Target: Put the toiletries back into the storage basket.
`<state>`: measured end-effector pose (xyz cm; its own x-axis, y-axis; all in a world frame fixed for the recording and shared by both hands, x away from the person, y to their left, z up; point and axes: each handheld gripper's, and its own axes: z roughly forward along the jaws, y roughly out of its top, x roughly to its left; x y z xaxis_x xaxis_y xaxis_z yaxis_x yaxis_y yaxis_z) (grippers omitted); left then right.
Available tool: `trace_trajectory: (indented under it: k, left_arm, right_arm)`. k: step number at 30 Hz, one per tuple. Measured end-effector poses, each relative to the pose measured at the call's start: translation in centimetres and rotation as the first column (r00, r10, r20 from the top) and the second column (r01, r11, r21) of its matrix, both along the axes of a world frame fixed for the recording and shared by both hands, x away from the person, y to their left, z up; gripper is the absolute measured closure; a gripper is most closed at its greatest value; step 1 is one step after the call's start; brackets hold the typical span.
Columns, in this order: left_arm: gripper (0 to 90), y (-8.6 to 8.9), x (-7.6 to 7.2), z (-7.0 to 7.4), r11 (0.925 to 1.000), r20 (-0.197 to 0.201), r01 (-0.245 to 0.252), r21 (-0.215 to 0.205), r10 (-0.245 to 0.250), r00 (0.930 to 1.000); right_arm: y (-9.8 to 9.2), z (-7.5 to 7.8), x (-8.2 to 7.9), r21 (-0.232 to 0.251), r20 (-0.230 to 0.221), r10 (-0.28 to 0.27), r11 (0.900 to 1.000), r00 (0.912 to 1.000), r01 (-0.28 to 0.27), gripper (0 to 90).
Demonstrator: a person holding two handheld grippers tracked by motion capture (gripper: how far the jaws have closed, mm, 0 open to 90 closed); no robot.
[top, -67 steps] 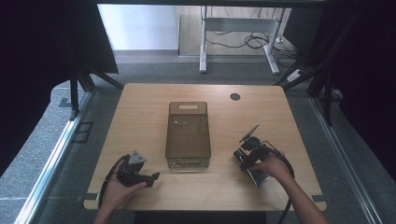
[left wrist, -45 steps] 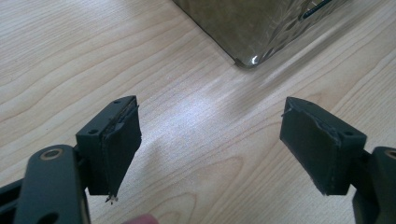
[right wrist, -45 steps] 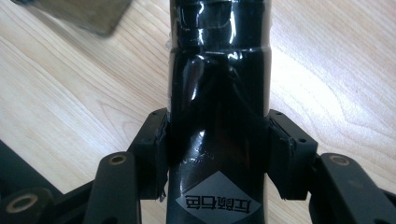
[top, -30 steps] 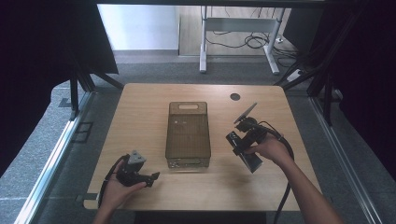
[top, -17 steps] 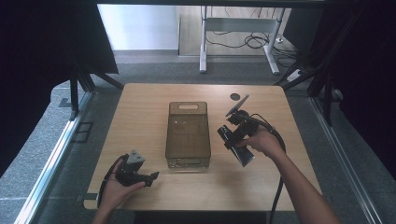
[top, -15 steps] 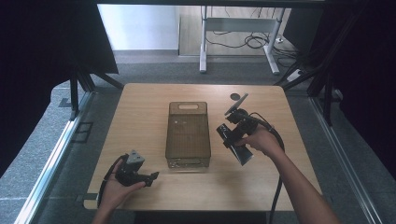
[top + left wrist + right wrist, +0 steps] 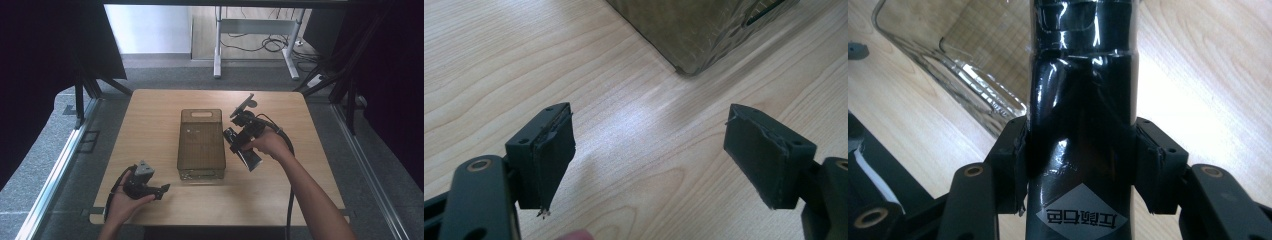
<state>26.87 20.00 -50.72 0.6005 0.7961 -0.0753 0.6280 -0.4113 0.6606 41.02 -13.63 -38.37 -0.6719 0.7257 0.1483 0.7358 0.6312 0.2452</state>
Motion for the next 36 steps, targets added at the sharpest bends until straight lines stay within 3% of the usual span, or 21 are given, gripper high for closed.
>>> trace_trajectory:
  k: [36]
  left_arm:
    - [20.8, 0.1, 0.1, -0.2, 1.0000, -0.004, -0.001, -0.004, 0.001, 1.0000]
  right_arm:
    - [5.0, 0.1, 2.5, 0.018, -0.009, 0.026, 1.000, 0.9996, -0.026, 46.3]
